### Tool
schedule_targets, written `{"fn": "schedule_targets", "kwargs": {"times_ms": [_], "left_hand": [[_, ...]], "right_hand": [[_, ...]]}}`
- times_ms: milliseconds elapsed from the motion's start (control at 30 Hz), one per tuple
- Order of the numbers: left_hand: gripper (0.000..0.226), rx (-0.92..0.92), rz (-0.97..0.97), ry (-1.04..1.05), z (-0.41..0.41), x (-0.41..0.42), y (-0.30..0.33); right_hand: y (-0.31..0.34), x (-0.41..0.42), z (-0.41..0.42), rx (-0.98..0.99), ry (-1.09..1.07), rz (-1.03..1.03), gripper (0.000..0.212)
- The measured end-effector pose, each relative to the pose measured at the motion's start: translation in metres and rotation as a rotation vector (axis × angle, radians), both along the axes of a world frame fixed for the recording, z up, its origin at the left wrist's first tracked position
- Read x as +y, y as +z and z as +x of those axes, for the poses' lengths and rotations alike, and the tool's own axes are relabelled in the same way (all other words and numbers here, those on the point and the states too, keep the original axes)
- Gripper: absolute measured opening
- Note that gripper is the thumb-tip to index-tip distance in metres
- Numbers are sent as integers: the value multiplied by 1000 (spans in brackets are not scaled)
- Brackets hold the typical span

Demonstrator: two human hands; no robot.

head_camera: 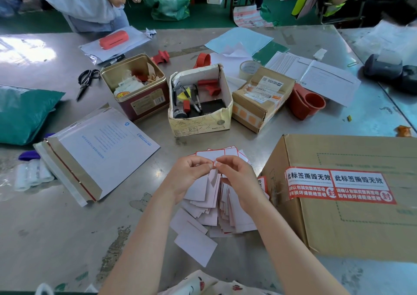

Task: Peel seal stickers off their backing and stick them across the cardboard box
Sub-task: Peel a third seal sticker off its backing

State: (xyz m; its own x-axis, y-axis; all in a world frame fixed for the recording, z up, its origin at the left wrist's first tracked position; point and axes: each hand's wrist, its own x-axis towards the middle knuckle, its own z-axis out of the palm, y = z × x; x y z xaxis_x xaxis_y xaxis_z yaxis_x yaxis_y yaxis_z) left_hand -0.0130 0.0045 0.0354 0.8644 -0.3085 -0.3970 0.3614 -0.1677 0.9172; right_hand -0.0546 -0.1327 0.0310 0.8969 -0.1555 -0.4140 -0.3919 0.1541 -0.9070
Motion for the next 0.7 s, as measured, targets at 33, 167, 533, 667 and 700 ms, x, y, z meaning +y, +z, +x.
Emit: {"fn": "schedule_targets", "kwargs": {"times_ms": [33, 167, 533, 667, 700], "left_hand": [[12, 0, -2, 4, 0, 0, 0], [11, 10, -10, 12, 0, 0, 0], [15, 36, 31, -50, -1, -9, 1], [11, 16, 40, -30, -1, -8, 2], [10, 22, 28, -20, -1, -8, 3]], "right_hand": [[0, 0, 0, -4, 3, 1, 9], [0, 0, 0, -3, 4, 9, 10], [0, 1, 0, -16, -19, -24, 15], [-1, 0, 1, -15, -42, -18, 14], [-1, 0, 1, -17, -41, -30, 14]]}}
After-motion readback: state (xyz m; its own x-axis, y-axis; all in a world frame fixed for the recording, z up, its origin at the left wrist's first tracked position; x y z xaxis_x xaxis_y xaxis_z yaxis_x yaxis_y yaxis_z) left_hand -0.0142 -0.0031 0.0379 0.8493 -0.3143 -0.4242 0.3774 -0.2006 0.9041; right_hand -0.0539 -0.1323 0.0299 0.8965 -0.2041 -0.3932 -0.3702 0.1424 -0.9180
